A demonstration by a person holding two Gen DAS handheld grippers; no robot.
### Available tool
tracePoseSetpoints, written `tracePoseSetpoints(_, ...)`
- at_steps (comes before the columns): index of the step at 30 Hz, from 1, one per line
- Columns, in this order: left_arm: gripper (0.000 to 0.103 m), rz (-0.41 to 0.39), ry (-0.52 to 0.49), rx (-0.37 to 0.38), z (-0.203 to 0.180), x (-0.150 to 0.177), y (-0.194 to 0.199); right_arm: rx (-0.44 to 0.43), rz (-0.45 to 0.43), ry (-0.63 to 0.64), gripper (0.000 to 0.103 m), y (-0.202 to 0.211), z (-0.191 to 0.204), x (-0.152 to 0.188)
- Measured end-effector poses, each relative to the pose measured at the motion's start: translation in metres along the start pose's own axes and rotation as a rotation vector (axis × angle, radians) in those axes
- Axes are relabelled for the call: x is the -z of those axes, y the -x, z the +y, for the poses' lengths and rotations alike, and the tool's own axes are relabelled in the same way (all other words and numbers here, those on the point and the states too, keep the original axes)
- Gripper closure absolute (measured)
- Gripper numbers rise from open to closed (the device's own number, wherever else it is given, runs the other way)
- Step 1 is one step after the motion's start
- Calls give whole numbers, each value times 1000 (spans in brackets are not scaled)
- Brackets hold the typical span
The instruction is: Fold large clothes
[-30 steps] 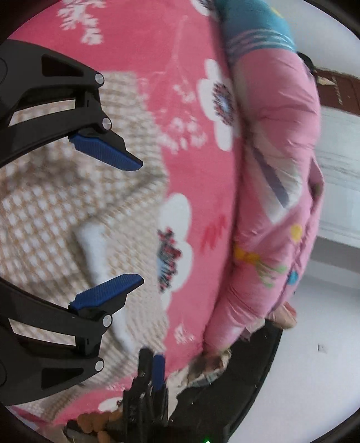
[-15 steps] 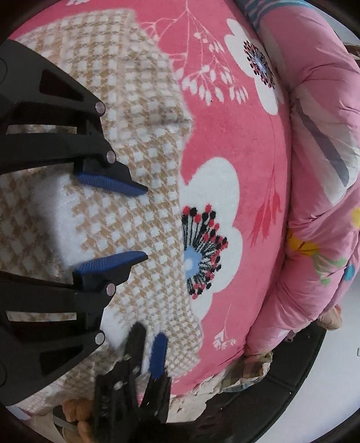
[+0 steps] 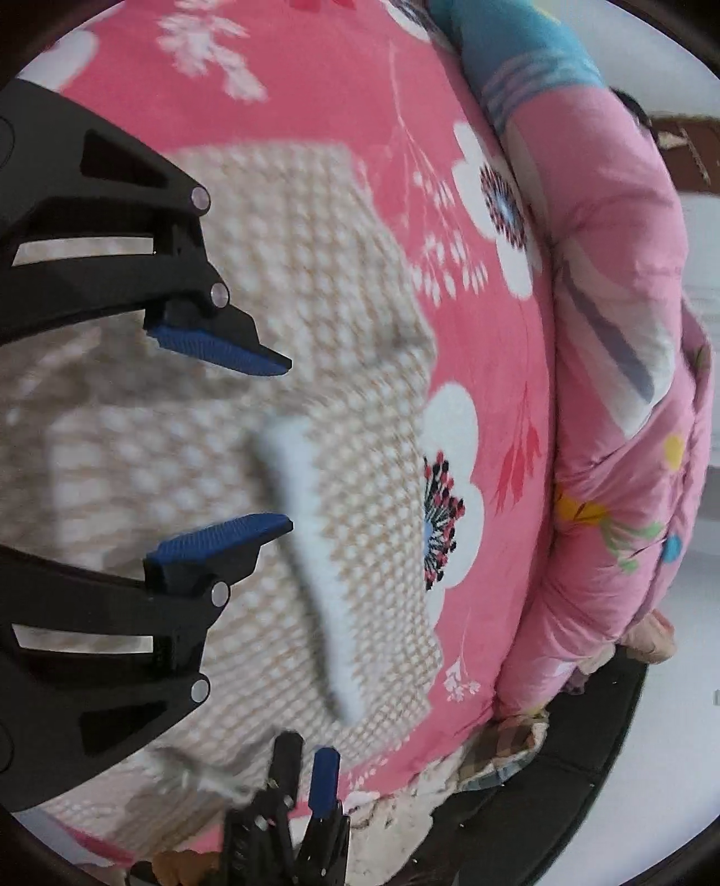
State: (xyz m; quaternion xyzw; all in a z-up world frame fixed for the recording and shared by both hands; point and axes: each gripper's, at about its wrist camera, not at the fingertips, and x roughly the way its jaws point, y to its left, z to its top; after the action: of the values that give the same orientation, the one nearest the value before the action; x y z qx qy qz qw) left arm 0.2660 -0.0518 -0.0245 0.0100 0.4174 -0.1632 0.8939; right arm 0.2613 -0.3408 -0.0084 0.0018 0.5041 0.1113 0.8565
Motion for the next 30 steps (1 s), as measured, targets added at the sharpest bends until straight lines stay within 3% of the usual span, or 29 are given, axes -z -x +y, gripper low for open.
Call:
tracePoseSetpoints(6,32,-32,105,-58,19,54,77,-113,-96,-20,20,63,9,36)
tracePoseSetpoints(10,24,-72,192,-93,32,102,121,-187,-92,-4,16,70,29,63)
tracePoseSetpoints(15,24,-131,273,-94,41,166,162,-250,-63,46,16,60,64,106)
tracePoseSetpoints(18,24,-175,277,-85,39,187,175,-263,-60,88,16,58,79,121)
tracePoseSetpoints(26,50,-180,354,-20,53,197,159,-229,-7,168,16,41,104,135)
tracePoseSetpoints(30,62,-139,372,4,66,193,138,-230,-2,166,16,39,104,136)
